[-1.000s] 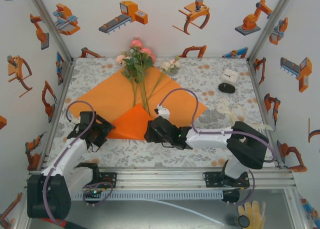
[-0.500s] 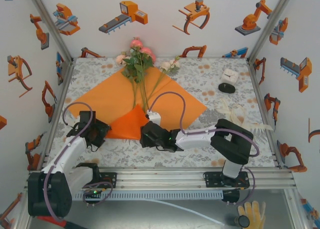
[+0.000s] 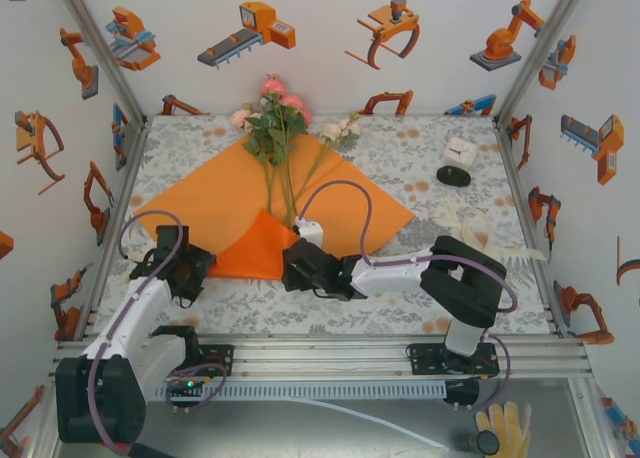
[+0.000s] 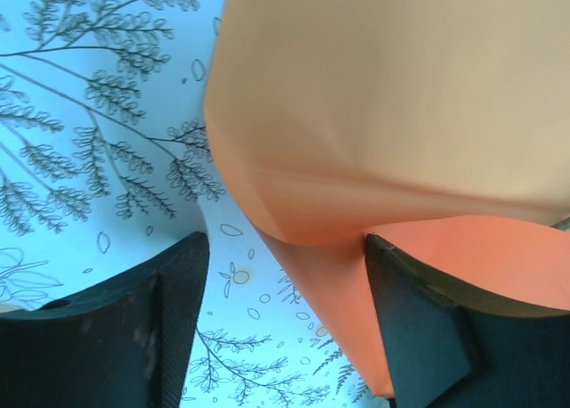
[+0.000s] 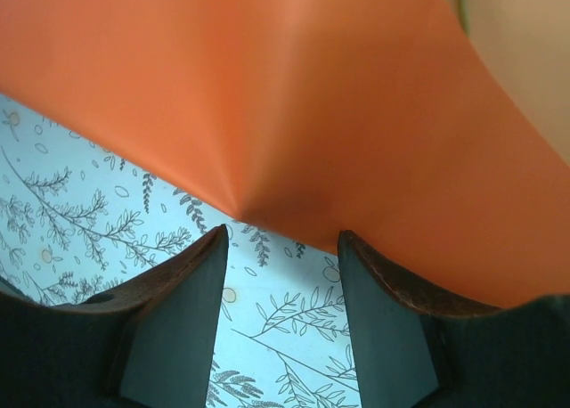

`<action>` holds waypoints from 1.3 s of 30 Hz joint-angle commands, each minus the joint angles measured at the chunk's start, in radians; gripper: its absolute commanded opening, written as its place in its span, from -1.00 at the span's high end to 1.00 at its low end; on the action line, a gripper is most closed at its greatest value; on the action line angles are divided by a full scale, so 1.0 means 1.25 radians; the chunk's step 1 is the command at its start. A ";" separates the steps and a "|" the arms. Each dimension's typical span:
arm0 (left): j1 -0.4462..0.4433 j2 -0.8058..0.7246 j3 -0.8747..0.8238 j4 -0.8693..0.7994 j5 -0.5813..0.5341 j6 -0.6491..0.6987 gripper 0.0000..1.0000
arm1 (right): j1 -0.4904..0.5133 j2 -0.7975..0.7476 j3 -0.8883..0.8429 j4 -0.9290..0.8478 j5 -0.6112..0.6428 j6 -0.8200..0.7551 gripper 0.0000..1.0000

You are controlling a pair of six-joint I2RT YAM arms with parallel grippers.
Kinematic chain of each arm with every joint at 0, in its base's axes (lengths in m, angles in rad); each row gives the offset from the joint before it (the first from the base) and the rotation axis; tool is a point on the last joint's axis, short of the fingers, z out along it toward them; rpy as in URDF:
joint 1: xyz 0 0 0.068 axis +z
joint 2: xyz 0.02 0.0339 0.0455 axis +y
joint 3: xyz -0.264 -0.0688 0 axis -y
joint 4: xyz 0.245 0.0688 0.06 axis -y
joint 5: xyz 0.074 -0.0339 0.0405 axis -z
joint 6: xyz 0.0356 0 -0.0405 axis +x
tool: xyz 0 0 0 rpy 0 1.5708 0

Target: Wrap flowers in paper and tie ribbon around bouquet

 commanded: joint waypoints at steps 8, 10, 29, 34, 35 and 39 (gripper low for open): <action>0.023 -0.109 -0.030 -0.169 -0.061 0.061 -0.58 | -0.046 -0.083 -0.101 -0.075 0.088 0.091 -0.02; 0.024 -0.113 -0.027 -0.118 0.006 0.133 -0.69 | -0.046 -0.092 -0.104 -0.091 0.092 0.101 -0.02; -0.228 0.018 0.151 0.102 0.433 0.502 -0.94 | -0.151 -0.274 -0.243 -0.159 0.114 0.076 -0.03; -0.276 0.136 0.178 0.153 0.479 0.533 -0.94 | -0.151 -0.281 -0.235 -0.163 0.102 0.058 -0.04; -0.283 0.155 0.182 0.158 0.459 0.536 -0.94 | -0.152 -0.282 -0.232 -0.165 0.102 0.056 -0.04; -0.287 0.205 0.191 0.199 0.445 0.535 -0.65 | -0.151 -0.305 -0.222 -0.183 0.094 0.061 -0.04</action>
